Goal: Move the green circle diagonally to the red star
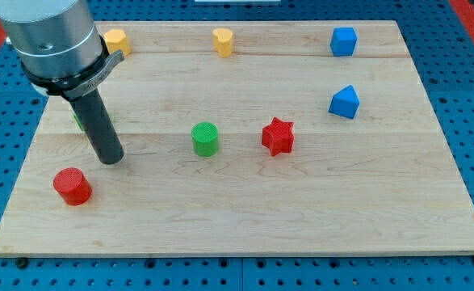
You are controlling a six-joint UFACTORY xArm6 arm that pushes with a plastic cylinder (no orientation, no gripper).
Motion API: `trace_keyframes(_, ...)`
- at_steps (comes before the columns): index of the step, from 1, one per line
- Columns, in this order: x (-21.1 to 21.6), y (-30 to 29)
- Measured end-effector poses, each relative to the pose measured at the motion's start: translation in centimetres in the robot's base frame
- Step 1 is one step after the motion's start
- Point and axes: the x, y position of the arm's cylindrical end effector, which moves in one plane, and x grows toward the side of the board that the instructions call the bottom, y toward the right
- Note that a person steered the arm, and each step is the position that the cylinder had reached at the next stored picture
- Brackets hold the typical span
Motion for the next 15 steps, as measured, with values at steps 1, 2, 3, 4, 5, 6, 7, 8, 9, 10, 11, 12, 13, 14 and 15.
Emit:
trace_keyframes(1,-0.2,0.3)
trace_keyframes(2,-2.6,2.6)
trace_keyframes(3,-3.6,7.8)
trace_keyframes(4,-4.0,10.5)
trace_keyframes(5,-4.0,10.5)
trace_keyframes(6,-4.2,10.8)
trace_keyframes(7,-4.2,11.8)
trace_keyframes(8,-3.9,15.8)
trace_keyframes(9,-2.2,18.8)
trace_keyframes(10,-0.6,19.7)
trace_keyframes(11,1.9,21.6)
trace_keyframes(12,3.4,22.5)
trace_keyframes(13,1.8,24.6)
trace_keyframes(14,3.3,28.0)
trace_keyframes(15,7.7,26.2)
